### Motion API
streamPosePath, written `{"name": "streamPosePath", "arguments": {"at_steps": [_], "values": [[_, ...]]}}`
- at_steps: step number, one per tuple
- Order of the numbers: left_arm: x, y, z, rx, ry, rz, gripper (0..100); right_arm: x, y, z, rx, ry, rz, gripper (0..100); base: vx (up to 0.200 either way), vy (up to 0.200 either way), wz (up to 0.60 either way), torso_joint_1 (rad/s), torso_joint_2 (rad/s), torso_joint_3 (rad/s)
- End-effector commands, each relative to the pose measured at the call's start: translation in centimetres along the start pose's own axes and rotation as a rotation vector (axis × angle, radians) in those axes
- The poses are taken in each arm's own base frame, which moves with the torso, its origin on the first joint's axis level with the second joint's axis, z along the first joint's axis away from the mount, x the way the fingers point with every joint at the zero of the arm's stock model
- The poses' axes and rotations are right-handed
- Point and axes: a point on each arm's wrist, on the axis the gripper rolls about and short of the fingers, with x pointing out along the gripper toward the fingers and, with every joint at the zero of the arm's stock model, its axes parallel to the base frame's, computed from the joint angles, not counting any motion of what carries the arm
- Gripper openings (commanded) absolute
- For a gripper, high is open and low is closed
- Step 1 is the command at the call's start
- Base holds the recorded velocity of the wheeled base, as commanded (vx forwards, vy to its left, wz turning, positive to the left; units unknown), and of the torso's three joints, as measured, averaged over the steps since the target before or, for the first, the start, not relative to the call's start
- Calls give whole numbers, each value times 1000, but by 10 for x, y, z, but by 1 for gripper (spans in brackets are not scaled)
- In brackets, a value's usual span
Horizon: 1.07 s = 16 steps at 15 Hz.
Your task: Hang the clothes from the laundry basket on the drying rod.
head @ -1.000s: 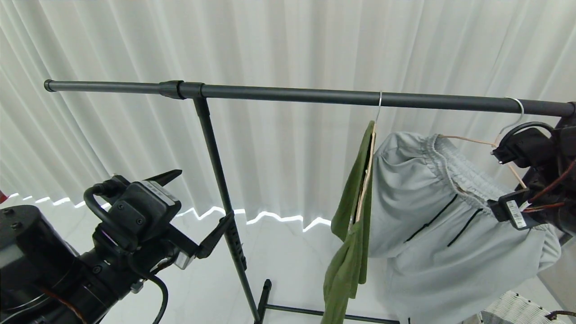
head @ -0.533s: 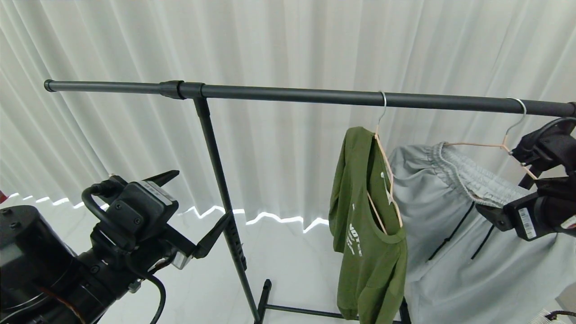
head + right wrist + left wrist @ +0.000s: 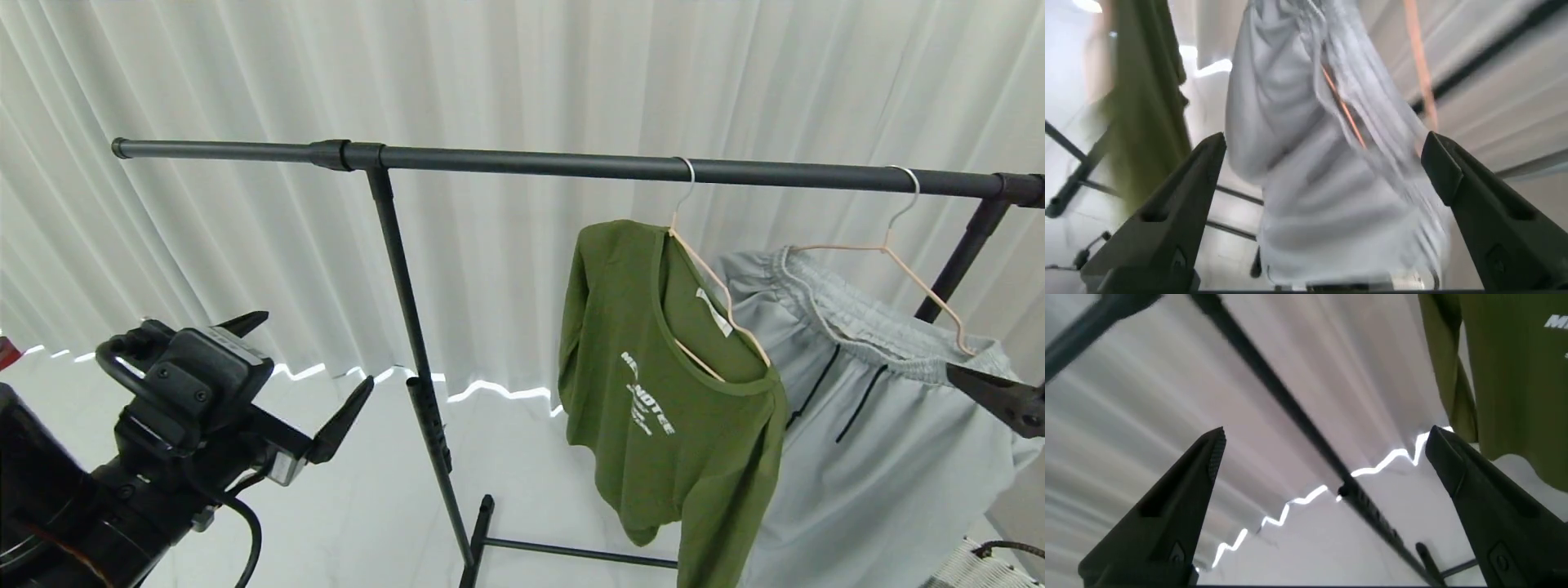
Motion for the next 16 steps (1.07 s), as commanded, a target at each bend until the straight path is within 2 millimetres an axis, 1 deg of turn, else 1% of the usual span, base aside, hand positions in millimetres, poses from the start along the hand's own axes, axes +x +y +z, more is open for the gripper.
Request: {"name": "streamPosePath", "arguments": {"at_steps": [1, 3, 6, 7, 10, 11, 13, 14, 16], "values": [[-11, 10, -6, -1, 22, 59, 100, -12, -8, -8, 21, -17, -49, 100, -200, 0, 0, -7, 2, 17], [-23, 17, -15, -17, 63, 113, 100, -16, -14, -17, 37, -1, -106, 100, -200, 0, 0, -2, 2, 7], [-45, 19, -29, -24, 119, 163, 100, -21, -19, -31, 46, 29, -171, 100, -200, 0, 0, 4, 2, 4], [-55, 17, -36, -27, 148, 176, 100, -23, -20, -39, 49, 49, -196, 100, -200, 0, 0, 2, 7, 2], [-68, 23, -44, -83, 244, 244, 100, -31, -22, -65, 56, 111, -263, 100, -200, 0, 0, 2, 2, 4], [-78, 23, -47, -109, 283, 265, 100, -36, -21, -77, 55, 131, -290, 100, -200, 0, 0, 2, 2, 2], [-101, 17, -50, -130, 338, 265, 100, -43, -19, -97, 54, 161, -335, 100, 0, 0, 0, 0, 0, 0], [-113, 11, -51, -136, 351, 252, 100, -47, -17, -108, 48, 174, -346, 100, 0, 0, 0, 0, 0, 0], [-146, -5, -56, -178, 367, 247, 100, -59, -10, -133, 33, 161, -353, 100, 0, 0, 0, 0, 0, 0]]}}
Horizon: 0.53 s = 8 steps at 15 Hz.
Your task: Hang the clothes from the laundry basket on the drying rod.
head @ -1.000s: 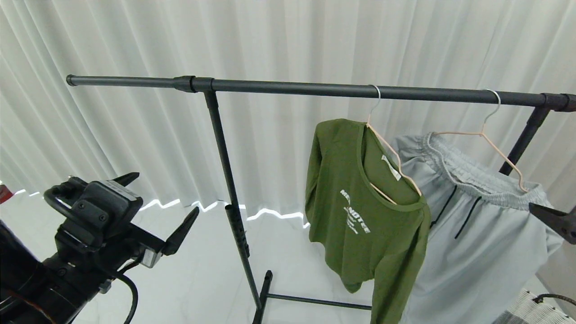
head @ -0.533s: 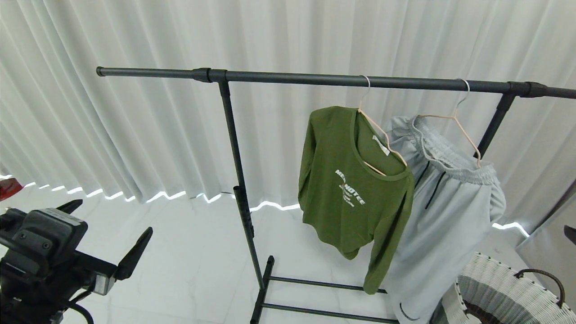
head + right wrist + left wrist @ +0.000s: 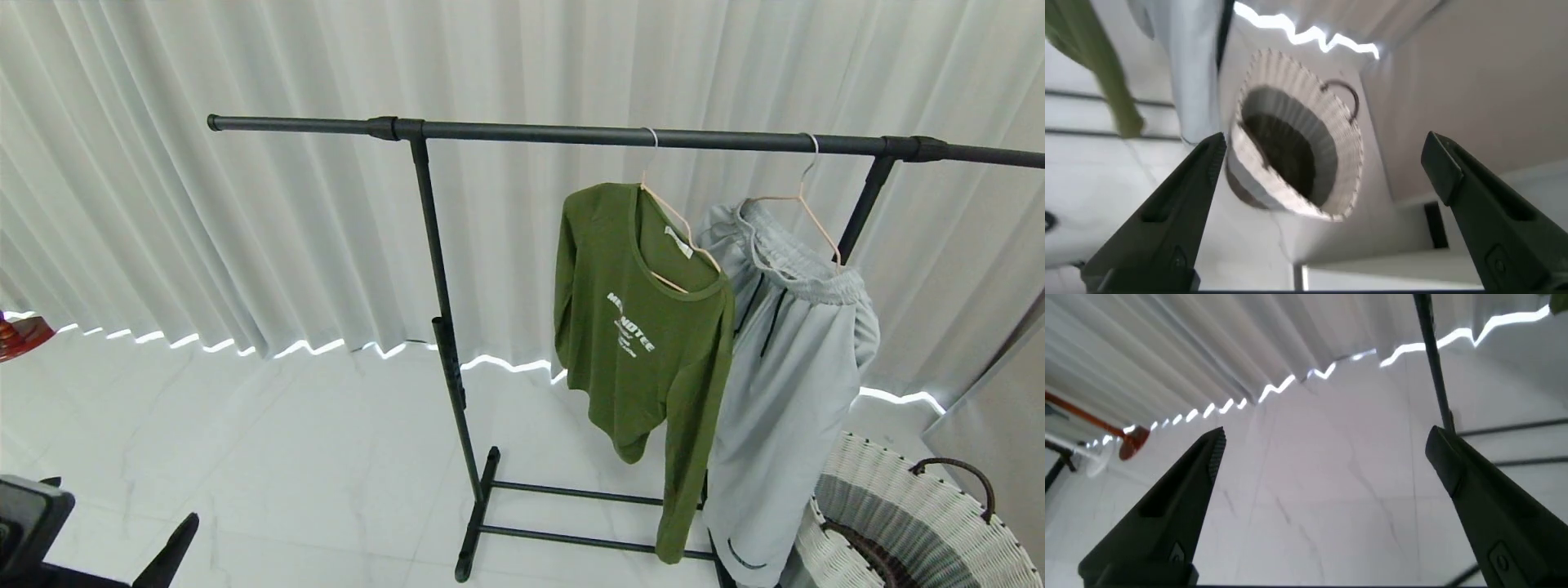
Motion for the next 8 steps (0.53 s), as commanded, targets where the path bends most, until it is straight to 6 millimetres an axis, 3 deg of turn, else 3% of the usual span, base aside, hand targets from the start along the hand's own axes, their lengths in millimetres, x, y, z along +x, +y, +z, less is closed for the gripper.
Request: {"name": "streamPosePath", "arguments": {"at_steps": [1, 3, 6, 8], "values": [[-47, -8, -26, -65, -50, 41, 100, -12, 2, -33, 8, -37, -21, 100, 0, 0, 0, 0, 0, 0], [-67, -18, -48, -97, -78, 54, 100, -16, 6, -56, 18, -66, -21, 100, 0, 0, 0, 0, 0, 0], [-77, -19, -52, -176, -160, 87, 100, -24, 12, -94, 60, -204, 1, 100, 0, 0, 0, 0, 0, 0], [-84, -20, -56, -185, -240, 110, 100, -27, 12, -96, 87, -251, 16, 100, 0, 0, 0, 0, 0, 0]]}}
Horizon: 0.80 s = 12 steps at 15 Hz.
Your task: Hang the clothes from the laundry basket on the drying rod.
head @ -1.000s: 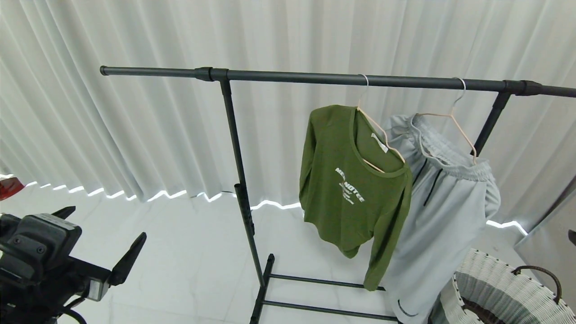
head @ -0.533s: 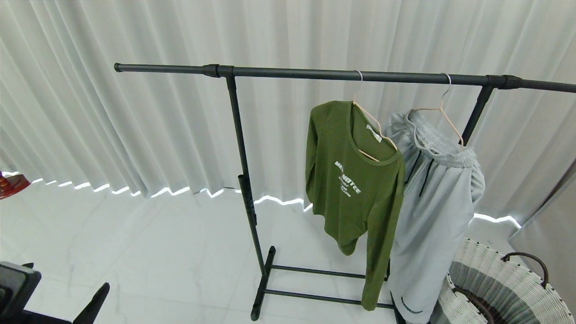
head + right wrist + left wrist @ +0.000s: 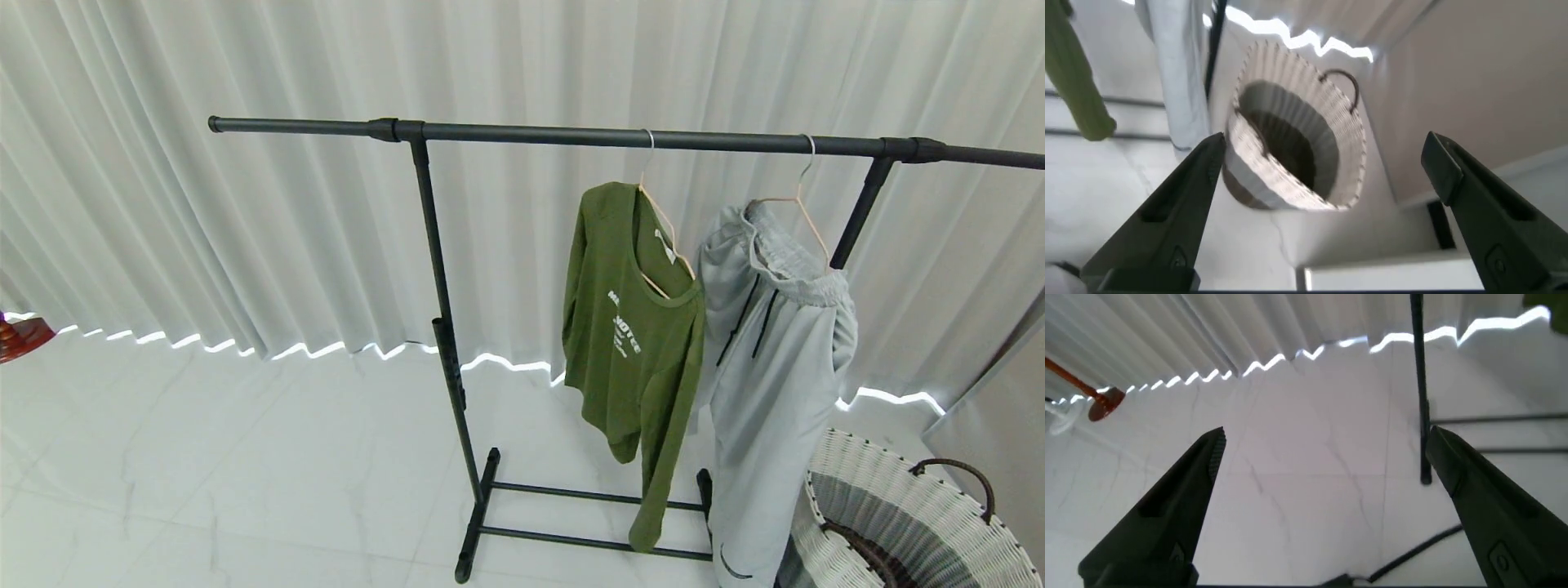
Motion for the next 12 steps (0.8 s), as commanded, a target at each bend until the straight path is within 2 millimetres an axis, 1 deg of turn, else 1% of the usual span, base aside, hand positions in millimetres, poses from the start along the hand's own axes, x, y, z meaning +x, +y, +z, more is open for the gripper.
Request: {"name": "streamPosePath", "arguments": {"at_steps": [1, 2, 5, 7, 8, 12], "values": [[-14, 0, -6, -31, -159, 38, 100, -6, 0, -13, 35, -88, -6, 100, 0, 0, 0, 0, 0, 0], [-14, 0, -6, -49, -160, 38, 100, -6, 0, -13, 33, -87, -16, 100, 0, 0, 0, 0, 0, 0], [-14, 0, -7, -175, -155, 31, 100, -6, 0, -14, 56, -90, -22, 100, 0, 0, 0, 0, 0, 0], [-13, -1, -8, -240, -150, 32, 100, -3, 2, -15, 76, -126, -28, 100, 0, 0, 0, 0, 0, 0], [-13, -1, -8, -250, -152, 29, 100, -2, 2, -13, 93, -180, -26, 100, 0, 0, 0, 0, 0, 0], [-12, -2, -9, -279, -156, -15, 100, -2, 1, -11, 149, -196, -22, 100, 0, 0, 0, 0, 0, 0]]}}
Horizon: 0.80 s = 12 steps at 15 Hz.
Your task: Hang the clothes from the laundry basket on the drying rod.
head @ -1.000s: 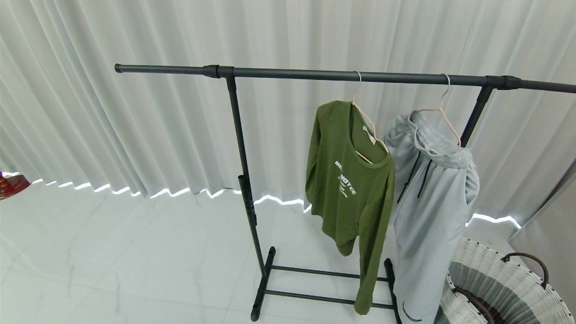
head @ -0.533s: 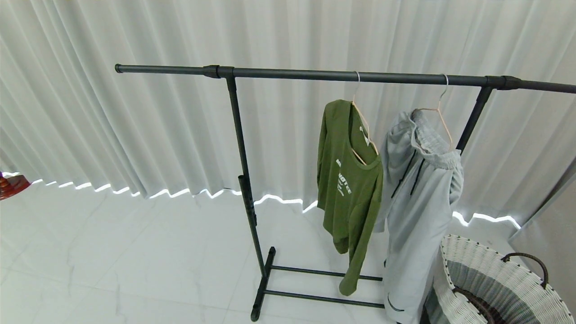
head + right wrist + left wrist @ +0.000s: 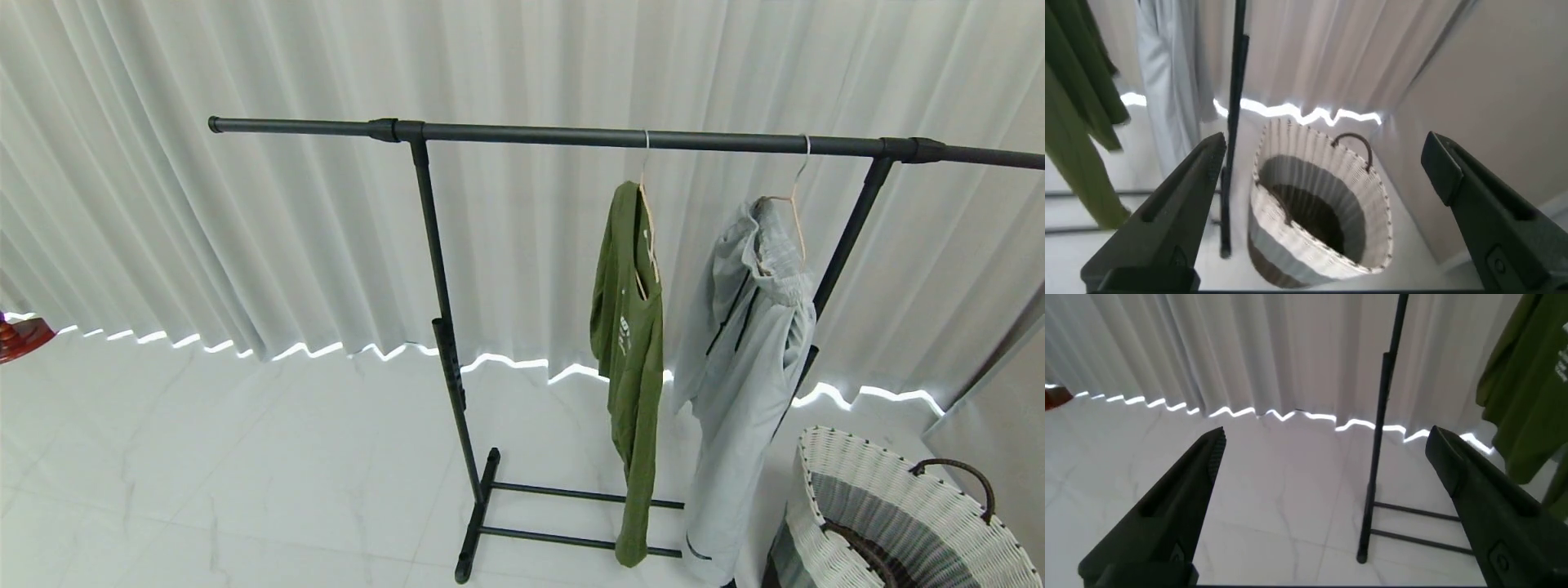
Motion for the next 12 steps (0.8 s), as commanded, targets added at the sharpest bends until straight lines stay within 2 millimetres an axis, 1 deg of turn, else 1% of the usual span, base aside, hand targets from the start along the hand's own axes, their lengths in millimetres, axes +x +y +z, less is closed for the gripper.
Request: {"name": "streamPosePath", "arguments": {"at_steps": [1, 3, 4, 5, 6, 7, 8, 9, 12], "values": [[0, 0, 0, -18, 1, -2, 100, 1, 0, -2, 15, 14, 7, 100, 0, 0, 0, 0, 0, 0], [0, -1, -1, -65, 2, -50, 100, 1, 1, -5, 34, 41, 29, 100, 0, 0, 0, 0, 0, 0], [0, -2, -2, -75, 15, -84, 100, 0, 2, -5, 37, 46, 56, 100, 0, 0, 0, 0, 0, 0], [0, -2, -2, -71, 18, -81, 100, 0, 3, -5, 56, 44, 107, 100, 0, 0, 0, 0, 0, 0], [0, -2, -2, -66, 18, -83, 100, 0, 5, -6, 64, 46, 187, 100, 0, 0, 0, 0, 0, 0], [0, -2, -2, -67, 18, -83, 100, -1, 8, -8, 65, 56, 307, 100, 0, 0, 0, 0, 0, 0], [0, -2, -2, -69, 18, -84, 100, -1, 9, -10, 50, 79, 377, 100, 0, 0, 0, 0, 0, 0], [0, -2, -2, -69, 19, -83, 100, -1, 9, -9, 43, 75, 401, 100, 0, 0, 0, 0, 0, 0], [0, -2, -2, -75, 18, -84, 100, -1, 9, -9, 52, 77, 396, 100, 0, 0, 0, 0, 0, 0]]}}
